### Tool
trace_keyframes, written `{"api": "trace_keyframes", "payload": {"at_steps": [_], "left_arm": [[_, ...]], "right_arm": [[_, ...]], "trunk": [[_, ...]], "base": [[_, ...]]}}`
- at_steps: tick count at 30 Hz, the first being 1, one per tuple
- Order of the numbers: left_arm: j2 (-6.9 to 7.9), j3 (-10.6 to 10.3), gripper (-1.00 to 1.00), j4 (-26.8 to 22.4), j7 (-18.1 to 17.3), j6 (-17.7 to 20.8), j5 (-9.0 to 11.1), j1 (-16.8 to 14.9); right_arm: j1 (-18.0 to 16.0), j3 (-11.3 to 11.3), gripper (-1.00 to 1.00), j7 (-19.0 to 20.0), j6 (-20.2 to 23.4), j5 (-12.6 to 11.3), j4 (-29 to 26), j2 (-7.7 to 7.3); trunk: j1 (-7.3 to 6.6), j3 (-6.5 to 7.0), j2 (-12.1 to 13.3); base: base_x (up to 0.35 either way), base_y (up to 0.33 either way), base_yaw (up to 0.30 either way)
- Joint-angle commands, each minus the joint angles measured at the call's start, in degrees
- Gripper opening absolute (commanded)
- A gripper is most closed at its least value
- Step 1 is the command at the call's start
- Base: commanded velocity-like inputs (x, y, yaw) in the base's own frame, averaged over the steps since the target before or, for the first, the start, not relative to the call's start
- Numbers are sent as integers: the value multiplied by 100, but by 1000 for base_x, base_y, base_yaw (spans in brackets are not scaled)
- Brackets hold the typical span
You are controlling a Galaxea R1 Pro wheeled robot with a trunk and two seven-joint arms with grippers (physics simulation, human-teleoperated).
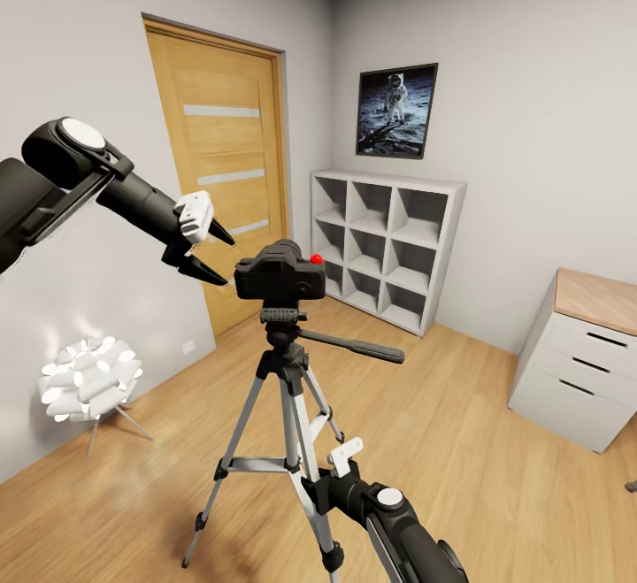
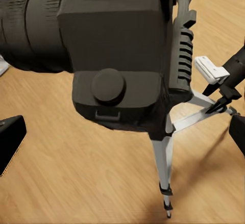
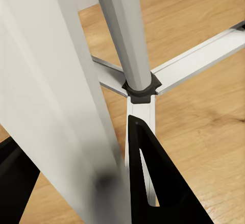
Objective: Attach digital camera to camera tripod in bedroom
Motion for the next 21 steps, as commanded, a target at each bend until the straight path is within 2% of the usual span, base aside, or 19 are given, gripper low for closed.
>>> {"api": "trace_keyframes", "payload": {"at_steps": [1,8,17,21], "left_arm": [[38,38,100,-3,6,57,35,-11],[208,265,100,-5,14,63,14,14],[358,321,100,26,19,61,0,34],[537,317,100,55,29,53,-11,77]], "right_arm": [[-4,-8,-100,25,27,40,-9,1],[-4,-8,-100,26,26,40,-9,0],[-4,-8,-100,24,26,42,-9,0],[-4,-8,-100,29,30,40,-9,-1]], "trunk": [[5,-14,-13],[5,-14,-13],[5,-14,-13],[5,-14,-13]], "base": [[0,0,0],[0,0,0],[0,0,0],[0,0,0]]}}
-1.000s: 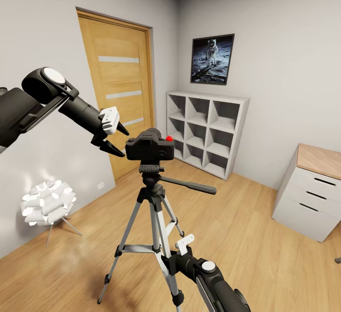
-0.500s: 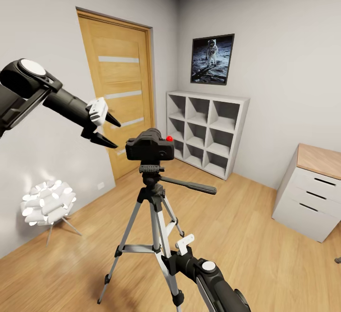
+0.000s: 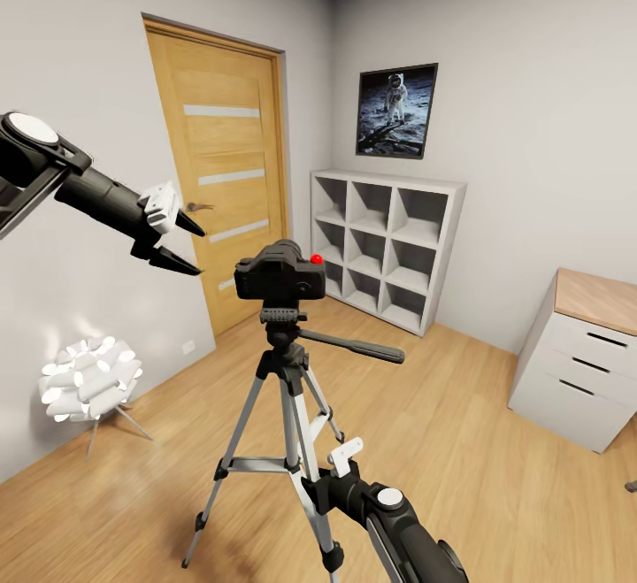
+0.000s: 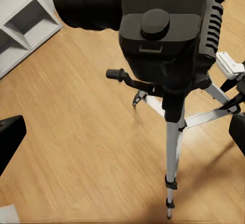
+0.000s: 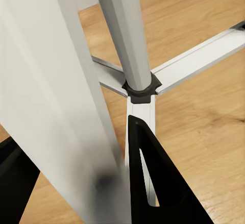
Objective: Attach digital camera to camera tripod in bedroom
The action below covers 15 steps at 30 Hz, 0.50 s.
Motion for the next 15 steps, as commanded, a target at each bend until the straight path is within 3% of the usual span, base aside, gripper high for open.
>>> {"api": "trace_keyframes", "payload": {"at_steps": [1,4,5,7,15], "left_arm": [[46,-21,100,2,8,59,39,7],[148,-16,100,9,16,56,35,60],[179,-14,100,11,19,55,34,72],[281,-12,100,14,25,53,34,99],[428,-10,100,16,29,52,39,115]], "right_arm": [[-4,-8,-100,26,30,43,-8,2],[-4,-8,-100,27,31,45,-8,2],[-4,-8,100,27,32,45,-8,2],[-4,-8,100,28,33,42,-8,2],[-4,-8,100,34,26,31,-8,2]], "trunk": [[4,-14,-13],[4,-14,-13],[4,-14,-13],[4,-14,-13],[4,-14,-13]], "base": [[0,0,0],[0,0,0],[0,0,0],[0,0,0],[0,0,0]]}}
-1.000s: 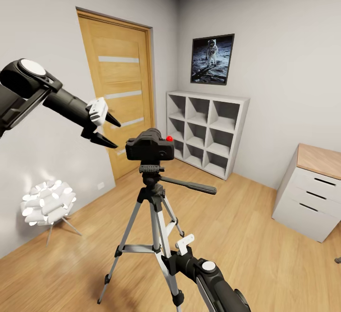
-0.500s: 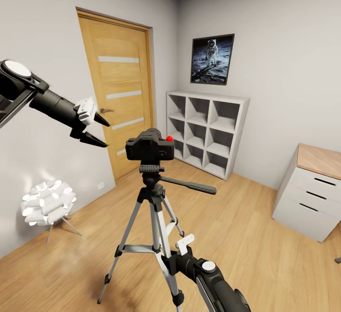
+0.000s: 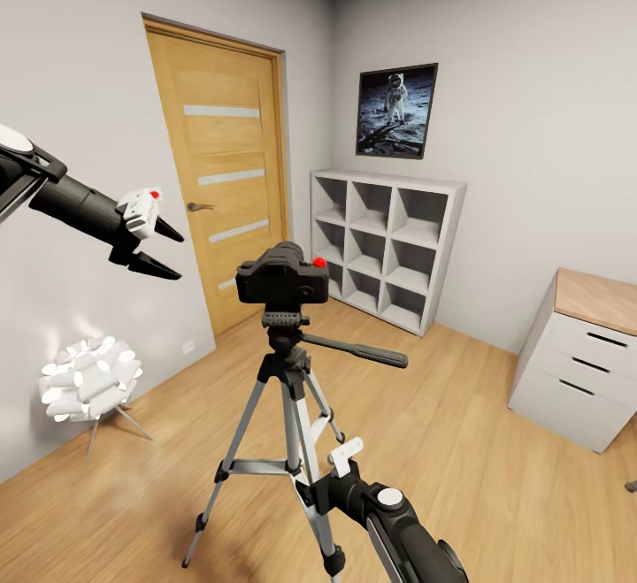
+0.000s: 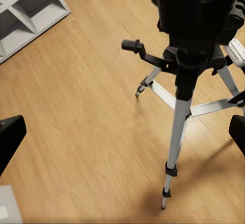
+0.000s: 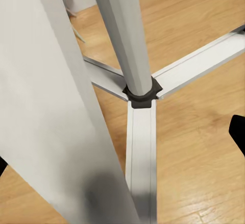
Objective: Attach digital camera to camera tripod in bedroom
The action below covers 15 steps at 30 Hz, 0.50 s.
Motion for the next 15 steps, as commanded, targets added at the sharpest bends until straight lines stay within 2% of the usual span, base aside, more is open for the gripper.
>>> {"api": "trace_keyframes", "payload": {"at_steps": [1,15], "left_arm": [[23,-26,100,-2,5,60,40,-15],[117,-25,100,6,6,55,40,-13]], "right_arm": [[-4,-5,100,25,28,37,-9,2],[37,25,100,67,27,31,-191,-12]], "trunk": [[4,-14,-14],[4,-14,-14]], "base": [[0,0,0],[0,0,0]]}}
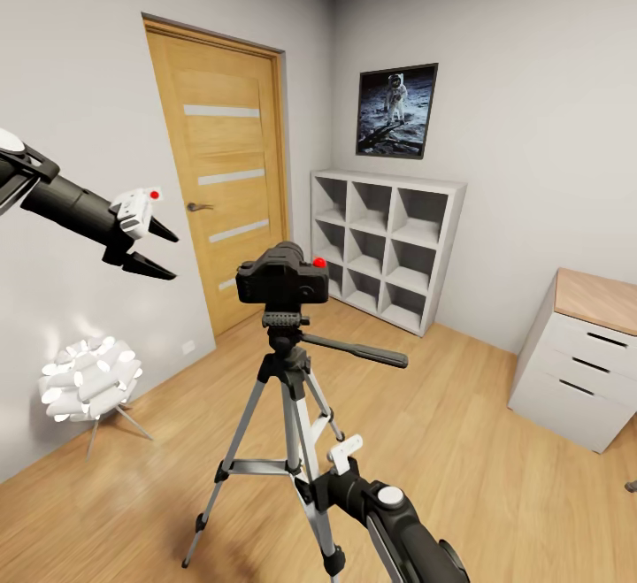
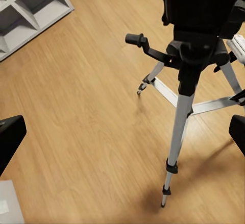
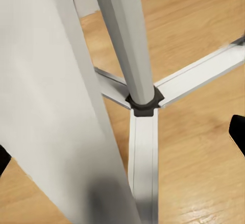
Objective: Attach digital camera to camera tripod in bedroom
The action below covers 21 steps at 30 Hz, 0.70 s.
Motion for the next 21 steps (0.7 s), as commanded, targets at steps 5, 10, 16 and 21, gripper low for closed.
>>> {"api": "trace_keyframes", "payload": {"at_steps": [5,10,16,21], "left_arm": [[23,-24,100,6,10,58,34,-11],[31,-26,100,8,13,57,34,-12],[45,-27,100,9,14,39,33,-9],[50,-27,100,13,14,27,32,-8]], "right_arm": [[175,23,100,29,35,41,-431,-108],[280,26,100,29,37,43,-620,-178],[325,27,100,23,37,47,-699,-203],[395,27,100,25,37,46,-779,-215]], "trunk": [[4,-14,-14],[4,-14,-14],[4,-14,-14],[4,-14,-14]], "base": [[0,0,0],[0,0,0],[0,0,0],[0,0,0]]}}
